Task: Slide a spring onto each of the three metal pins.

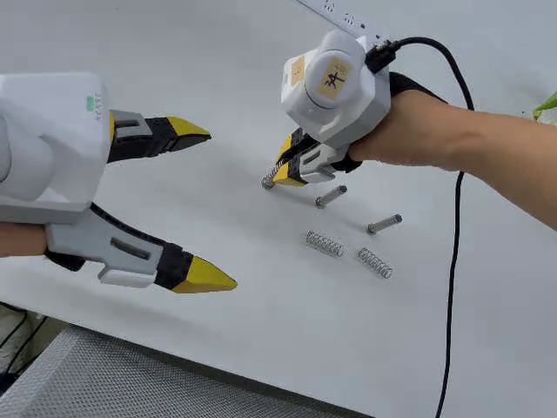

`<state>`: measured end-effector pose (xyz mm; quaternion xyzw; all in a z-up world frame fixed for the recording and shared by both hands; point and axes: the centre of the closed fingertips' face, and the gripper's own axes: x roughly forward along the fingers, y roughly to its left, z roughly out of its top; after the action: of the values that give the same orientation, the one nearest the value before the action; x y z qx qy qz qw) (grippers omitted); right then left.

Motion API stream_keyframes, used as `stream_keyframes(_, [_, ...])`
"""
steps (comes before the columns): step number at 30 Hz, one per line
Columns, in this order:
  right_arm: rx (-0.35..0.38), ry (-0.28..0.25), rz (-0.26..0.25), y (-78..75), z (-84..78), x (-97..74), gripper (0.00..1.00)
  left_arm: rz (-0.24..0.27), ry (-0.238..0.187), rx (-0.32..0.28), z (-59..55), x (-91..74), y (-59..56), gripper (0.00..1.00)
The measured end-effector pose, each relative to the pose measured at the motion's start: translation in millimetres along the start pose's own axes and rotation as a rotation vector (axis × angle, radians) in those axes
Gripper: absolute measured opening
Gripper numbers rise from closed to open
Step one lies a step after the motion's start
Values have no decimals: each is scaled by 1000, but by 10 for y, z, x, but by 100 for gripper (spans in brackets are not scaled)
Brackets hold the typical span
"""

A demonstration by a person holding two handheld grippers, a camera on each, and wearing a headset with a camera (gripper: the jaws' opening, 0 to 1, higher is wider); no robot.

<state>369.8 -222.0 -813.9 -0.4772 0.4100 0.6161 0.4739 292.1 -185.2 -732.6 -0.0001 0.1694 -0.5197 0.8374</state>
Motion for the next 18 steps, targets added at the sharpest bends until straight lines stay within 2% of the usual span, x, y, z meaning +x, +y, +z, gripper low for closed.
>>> stream_keyframes(18, [-13, 4, -14, -40, 1, 52, 7, -2, -3, -5, 3, 4, 11, 91])
